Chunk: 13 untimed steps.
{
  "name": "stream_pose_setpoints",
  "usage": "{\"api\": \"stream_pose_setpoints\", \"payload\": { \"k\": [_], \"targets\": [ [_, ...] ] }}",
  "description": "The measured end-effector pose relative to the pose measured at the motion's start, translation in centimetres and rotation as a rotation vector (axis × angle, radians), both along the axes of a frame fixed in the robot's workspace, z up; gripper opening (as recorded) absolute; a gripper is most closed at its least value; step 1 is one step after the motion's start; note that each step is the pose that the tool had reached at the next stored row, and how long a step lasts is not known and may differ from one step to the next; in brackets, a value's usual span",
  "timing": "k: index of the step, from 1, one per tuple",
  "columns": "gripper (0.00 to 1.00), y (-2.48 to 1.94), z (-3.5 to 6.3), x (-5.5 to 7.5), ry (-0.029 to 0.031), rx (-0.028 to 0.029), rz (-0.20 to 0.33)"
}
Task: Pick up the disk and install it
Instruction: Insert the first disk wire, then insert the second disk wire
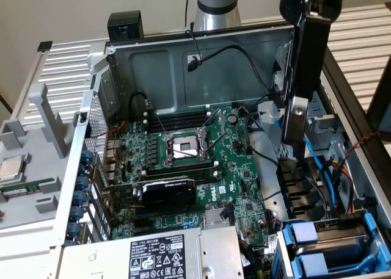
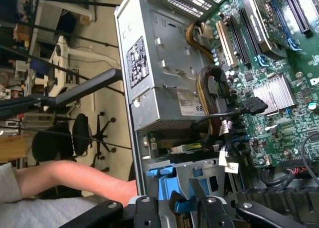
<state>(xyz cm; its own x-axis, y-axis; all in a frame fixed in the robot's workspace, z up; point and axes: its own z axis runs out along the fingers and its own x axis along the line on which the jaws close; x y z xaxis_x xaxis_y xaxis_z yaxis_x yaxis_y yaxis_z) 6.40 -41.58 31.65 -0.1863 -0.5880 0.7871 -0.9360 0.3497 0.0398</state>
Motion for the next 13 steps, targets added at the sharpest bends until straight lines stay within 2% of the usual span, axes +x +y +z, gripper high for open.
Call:
{"api": "stream_pose_setpoints", "payload": {
  "k": [3, 5, 7, 10, 13],
  "targets": [
    [0.37, 0.24, -0.08, 0.0, -0.0093, -0.0117, -0.001],
    [0.37, 0.32, -0.17, 0.01, -0.0145, -0.017, -0.002],
    [0.37, 0.35, -0.28, 0.01, -0.0172, -0.0213, -0.002],
    [0.37, 0.35, -0.3, 0.0, -0.018, -0.0283, -0.004],
    [0.37, 0.36, -0.41, 0.01, -0.0218, -0.0318, -0.005]
  ]
}}
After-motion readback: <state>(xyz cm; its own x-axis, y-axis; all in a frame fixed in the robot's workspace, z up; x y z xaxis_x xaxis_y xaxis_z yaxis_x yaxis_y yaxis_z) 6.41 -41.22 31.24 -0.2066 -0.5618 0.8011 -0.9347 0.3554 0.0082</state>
